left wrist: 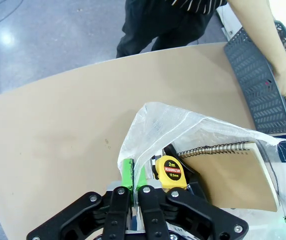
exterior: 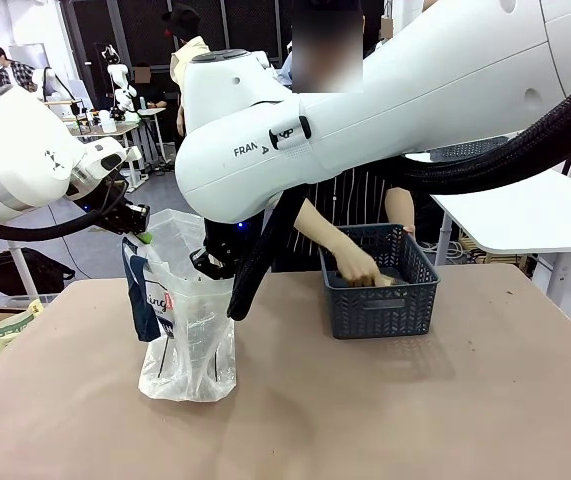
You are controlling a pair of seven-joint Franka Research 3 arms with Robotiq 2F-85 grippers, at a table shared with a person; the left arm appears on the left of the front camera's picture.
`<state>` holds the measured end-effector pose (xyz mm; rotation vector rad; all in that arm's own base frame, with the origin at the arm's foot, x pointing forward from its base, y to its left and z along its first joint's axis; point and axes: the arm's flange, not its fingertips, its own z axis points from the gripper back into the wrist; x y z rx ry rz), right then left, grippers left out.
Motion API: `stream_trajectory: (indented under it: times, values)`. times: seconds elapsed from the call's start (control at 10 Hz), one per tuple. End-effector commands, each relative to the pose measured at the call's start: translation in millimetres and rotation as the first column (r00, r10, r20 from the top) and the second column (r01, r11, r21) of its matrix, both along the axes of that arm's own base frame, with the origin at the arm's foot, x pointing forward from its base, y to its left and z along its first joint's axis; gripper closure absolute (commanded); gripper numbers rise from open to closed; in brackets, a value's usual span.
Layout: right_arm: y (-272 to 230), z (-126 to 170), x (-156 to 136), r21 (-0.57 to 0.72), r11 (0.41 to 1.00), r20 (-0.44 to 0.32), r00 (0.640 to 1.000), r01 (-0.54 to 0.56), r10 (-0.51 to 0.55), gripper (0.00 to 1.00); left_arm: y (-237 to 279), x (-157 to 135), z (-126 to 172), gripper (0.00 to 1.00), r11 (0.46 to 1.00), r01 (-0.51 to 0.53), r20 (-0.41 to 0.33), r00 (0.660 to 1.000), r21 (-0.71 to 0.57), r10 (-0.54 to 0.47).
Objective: Transfer purchased items from the store into the shopping bag.
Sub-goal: Move the Reusable shopping bag to the right side of the table.
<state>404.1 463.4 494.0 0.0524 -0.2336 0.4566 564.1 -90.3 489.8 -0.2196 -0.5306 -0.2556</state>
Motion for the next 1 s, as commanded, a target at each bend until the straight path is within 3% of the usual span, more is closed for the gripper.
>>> stream_trajectory:
  times: [0.0,0.9]
  values:
    - [0.1,1.1,-0.3,0.006,1.000,0.003,1.000,-0.013,0.013,1.00,2.8,-3.0,1.8,1.00,1.000,-0.011,0.002,1.000,-0.010,0.011]
    - [0.1,1.1,-0.3,0.006,1.000,0.003,1.000,-0.013,0.013,1.00,2.8,-3.0,1.8,1.00,1.000,-0.011,0.002,1.000,-0.010,0.011]
